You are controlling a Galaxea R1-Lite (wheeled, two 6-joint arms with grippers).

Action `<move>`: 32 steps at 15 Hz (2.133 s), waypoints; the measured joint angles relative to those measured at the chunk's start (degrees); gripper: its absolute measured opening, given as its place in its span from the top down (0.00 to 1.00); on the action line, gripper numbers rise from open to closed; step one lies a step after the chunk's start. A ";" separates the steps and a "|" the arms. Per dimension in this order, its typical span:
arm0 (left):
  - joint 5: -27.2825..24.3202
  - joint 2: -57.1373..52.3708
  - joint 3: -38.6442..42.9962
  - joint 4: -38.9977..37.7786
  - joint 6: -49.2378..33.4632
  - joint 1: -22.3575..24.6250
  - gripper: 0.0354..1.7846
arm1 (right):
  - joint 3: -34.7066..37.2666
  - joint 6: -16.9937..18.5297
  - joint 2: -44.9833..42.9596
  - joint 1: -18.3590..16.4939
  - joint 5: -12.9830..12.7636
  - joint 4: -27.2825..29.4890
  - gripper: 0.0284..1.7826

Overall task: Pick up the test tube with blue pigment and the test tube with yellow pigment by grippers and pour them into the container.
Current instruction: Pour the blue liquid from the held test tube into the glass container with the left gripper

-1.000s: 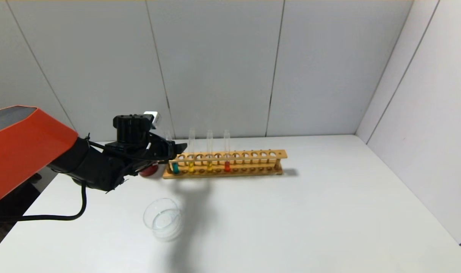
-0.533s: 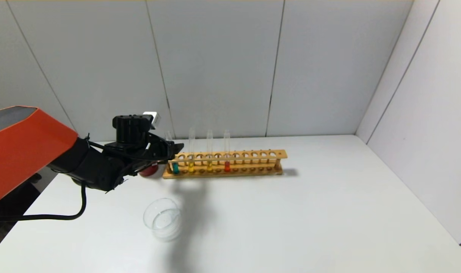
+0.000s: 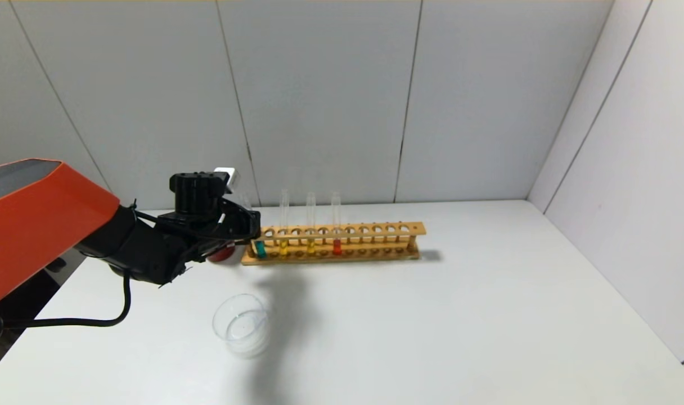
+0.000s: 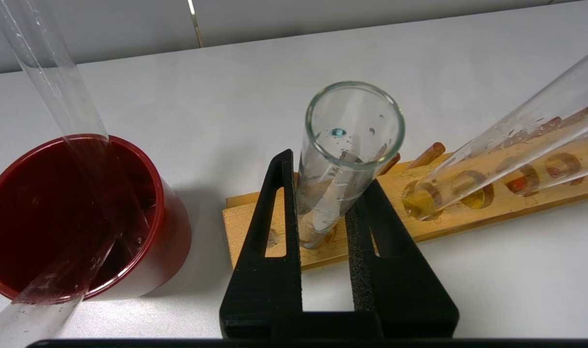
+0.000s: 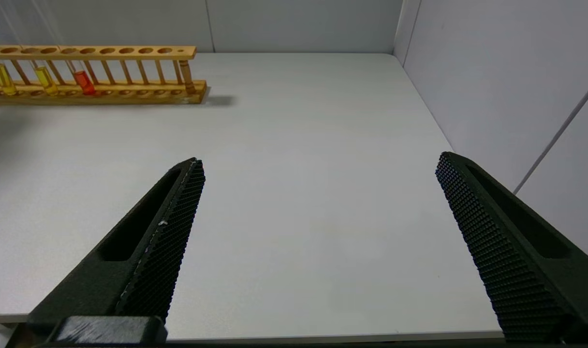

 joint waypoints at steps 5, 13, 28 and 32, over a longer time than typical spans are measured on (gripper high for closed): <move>0.06 -0.11 -0.04 0.11 0.06 -0.11 0.84 | 0.00 0.00 0.00 -0.02 0.00 0.00 0.02; 0.13 -8.41 -0.43 4.74 0.74 0.00 0.84 | 0.00 0.00 0.00 -0.02 0.02 0.00 0.02; 5.89 -36.13 10.83 13.09 6.88 0.32 0.84 | 0.00 0.00 0.00 -0.02 0.00 0.00 0.02; 6.33 -43.83 15.37 13.51 6.83 0.29 0.84 | 0.00 0.00 0.00 -0.02 0.02 0.00 0.02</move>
